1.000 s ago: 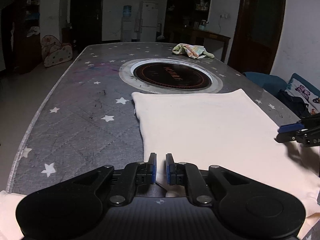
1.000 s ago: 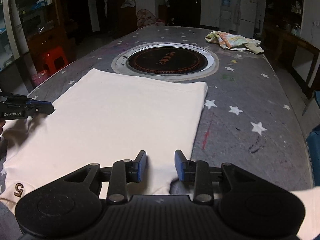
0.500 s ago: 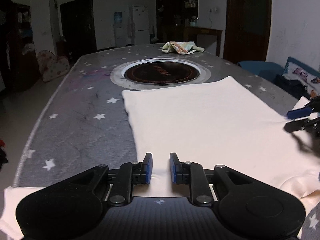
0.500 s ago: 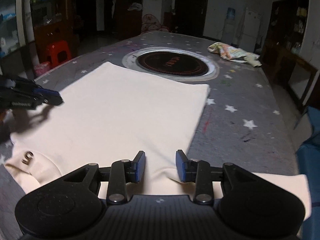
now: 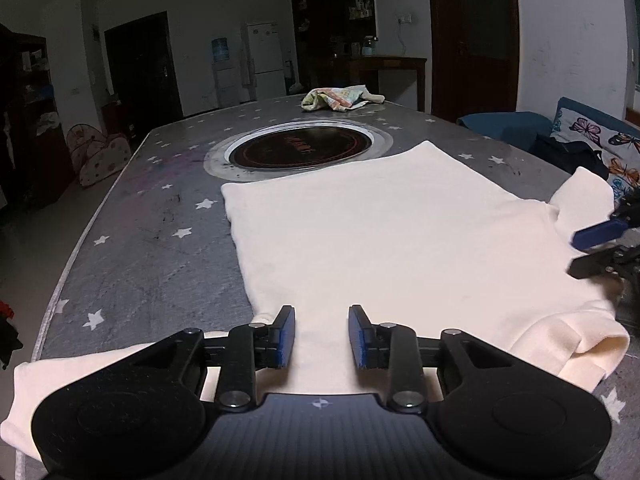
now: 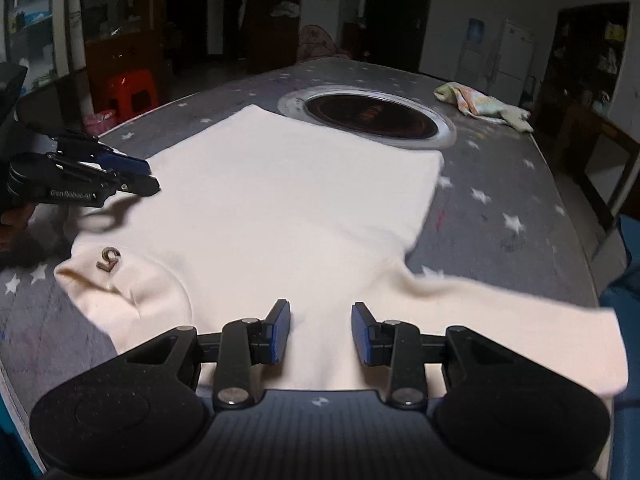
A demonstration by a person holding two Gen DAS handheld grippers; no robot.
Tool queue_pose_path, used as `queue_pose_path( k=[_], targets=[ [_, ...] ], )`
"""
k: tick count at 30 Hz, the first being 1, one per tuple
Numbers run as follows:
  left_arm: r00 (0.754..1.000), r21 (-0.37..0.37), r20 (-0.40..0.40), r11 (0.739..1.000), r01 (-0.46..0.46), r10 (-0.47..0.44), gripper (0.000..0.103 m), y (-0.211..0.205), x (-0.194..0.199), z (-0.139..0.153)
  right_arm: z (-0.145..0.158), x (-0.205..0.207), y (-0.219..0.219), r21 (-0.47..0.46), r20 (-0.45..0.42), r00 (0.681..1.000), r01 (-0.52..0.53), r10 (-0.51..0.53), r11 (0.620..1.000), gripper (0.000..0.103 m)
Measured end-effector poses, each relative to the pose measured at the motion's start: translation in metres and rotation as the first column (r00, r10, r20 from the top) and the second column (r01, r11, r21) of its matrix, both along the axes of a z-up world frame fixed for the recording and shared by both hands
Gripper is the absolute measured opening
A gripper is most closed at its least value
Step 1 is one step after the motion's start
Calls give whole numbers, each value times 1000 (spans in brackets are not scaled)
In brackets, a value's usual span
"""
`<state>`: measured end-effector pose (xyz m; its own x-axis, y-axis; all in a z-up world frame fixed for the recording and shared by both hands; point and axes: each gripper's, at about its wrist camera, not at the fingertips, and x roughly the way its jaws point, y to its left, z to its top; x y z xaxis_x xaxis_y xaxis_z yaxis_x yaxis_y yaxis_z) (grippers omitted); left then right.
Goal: Fold clothes
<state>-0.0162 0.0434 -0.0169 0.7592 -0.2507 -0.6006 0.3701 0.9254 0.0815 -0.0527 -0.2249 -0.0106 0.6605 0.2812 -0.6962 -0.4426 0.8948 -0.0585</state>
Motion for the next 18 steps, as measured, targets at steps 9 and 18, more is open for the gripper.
queue_pose_path(
  k=[9, 18],
  targets=[
    [1000, -14, 13, 1000, -10, 10, 33, 7, -2, -3, 6, -14, -34, 35, -22, 996, 88, -87, 996, 38],
    [1000, -21, 8, 1000, -20, 20, 34, 8, -1, -2, 7, 21, -71, 51, 13, 968, 249, -250, 967, 38]
  ],
)
